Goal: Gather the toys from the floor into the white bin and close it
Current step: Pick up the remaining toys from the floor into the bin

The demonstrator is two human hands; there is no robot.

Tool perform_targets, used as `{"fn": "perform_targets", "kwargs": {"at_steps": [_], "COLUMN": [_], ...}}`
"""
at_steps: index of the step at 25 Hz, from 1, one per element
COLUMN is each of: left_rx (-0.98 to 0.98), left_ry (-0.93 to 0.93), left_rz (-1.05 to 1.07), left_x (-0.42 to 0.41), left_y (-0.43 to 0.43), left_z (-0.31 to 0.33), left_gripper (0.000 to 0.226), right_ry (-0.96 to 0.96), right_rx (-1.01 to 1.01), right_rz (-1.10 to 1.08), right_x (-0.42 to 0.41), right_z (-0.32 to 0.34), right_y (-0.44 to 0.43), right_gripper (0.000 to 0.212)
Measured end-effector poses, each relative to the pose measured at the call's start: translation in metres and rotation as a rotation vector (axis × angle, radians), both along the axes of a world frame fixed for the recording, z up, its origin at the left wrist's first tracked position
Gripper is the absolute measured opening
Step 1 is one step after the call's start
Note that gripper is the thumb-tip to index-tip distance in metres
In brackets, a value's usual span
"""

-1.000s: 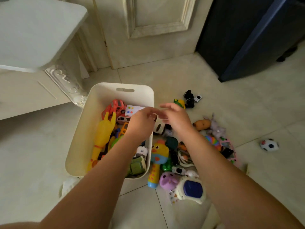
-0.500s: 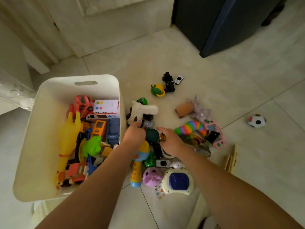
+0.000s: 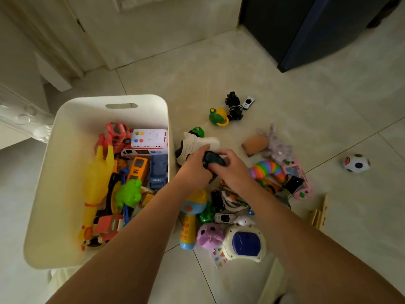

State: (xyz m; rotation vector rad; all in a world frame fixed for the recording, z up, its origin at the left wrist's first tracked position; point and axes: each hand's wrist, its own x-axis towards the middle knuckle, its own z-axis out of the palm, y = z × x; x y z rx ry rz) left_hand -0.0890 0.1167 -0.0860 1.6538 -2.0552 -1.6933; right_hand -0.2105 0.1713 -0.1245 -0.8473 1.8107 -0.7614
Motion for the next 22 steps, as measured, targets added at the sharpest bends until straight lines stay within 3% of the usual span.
{"fn": "perform_targets", "kwargs": {"at_steps": [3,5,7,8,10,12,14,17,20,22], "left_rx": [-0.038,-0.063,-0.103,-0.11,-0.035,0.074,0.109,0.157,0.189,0.187], "left_ry": [0.134,0.204,0.274,0.295,0.355,0.416,0.435,0.437,0.427,0.415], "left_rz": [-0.011,0.046,0.094,0.122,0.217,0.338,0.451,0.559,0.617,0.646], "left_x": [0.012,0.02,0.029,0.036,0.05,0.066,0.086,0.112,0.136,0.15], "left_y": [0.001,0.001,0.0,-0.002,-0.007,-0.013,-0.019,-0.024,-0.029,-0.03], "left_z": [0.02,0.037,0.05,0.058,0.069,0.075,0.074,0.07,0.069,0.069], "left_gripper": [0.084,0.075,0.067,0.064,0.061,0.059,0.056,0.052,0.05,0.049], "right_ry": [-0.245,-0.346,-0.204,-0.052,0.13,0.212,0.304,0.188,0.061,0.026], "right_rx": [-0.008,0.03,0.136,0.207,0.342,0.373,0.293,0.239,0.137,0.002], "right_rz": [-0.063,-0.251,-0.233,-0.083,0.246,0.326,0.29,0.155,-0.016,-0.121], "right_x": [0.004,0.009,0.017,0.025,0.05,0.074,0.089,0.082,0.063,0.052], "right_z": [0.038,0.043,0.02,0.007,-0.023,-0.044,-0.06,-0.059,-0.019,0.026], "right_y": [-0.011,-0.019,-0.02,-0.015,0.004,0.022,0.032,0.026,0.009,-0.004], "right_gripper": [0.025,0.033,0.033,0.038,0.087,0.114,0.116,0.117,0.113,0.096]}}
